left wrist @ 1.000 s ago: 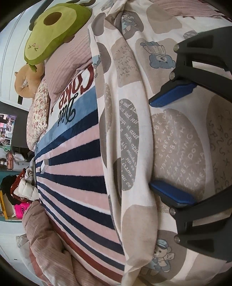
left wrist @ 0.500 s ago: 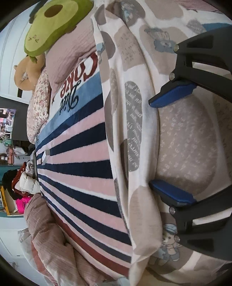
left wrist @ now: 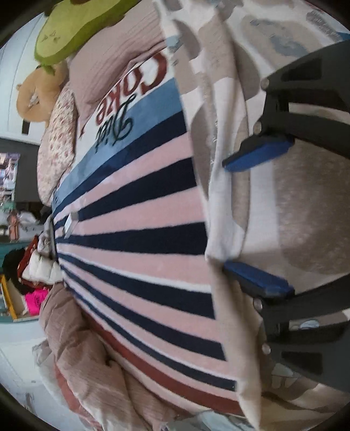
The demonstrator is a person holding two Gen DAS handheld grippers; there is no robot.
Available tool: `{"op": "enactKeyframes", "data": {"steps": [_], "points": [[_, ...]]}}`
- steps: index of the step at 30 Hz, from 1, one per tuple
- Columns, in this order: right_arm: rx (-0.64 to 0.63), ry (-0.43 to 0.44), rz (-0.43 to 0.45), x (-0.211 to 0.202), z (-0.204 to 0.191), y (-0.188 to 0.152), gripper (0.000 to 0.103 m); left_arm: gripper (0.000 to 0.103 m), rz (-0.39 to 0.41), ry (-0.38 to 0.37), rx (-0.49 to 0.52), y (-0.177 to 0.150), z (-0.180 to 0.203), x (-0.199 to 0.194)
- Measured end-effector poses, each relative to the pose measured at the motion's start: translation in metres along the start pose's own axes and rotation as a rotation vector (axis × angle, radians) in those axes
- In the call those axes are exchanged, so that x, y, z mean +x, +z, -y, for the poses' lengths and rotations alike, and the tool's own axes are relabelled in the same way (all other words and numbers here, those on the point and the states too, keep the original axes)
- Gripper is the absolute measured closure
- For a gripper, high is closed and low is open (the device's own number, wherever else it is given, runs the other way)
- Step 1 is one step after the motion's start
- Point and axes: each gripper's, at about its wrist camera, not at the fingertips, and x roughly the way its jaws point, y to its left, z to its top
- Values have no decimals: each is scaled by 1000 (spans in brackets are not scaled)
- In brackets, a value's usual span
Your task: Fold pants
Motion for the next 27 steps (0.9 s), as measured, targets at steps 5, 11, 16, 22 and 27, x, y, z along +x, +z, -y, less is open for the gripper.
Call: {"op": "enactKeyframes", "data": {"steps": [5, 11, 16, 22, 27], "points": [[-13, -30, 17, 1, 2, 12, 98, 42, 28, 66, 23, 12, 8, 6], [9, -91, 55, 12, 8, 15, 98, 42, 62, 138, -69, 23, -9, 11], [-3, -164, 22, 28, 12, 10, 48, 39, 89, 75, -90, 20, -11, -9], [69, 18, 107, 1, 4, 2, 48, 34, -7, -168, -13, 10, 12, -32], [-33, 32, 175, -21, -31, 0, 48, 34, -45, -182, 113, -6, 42, -29]]}}
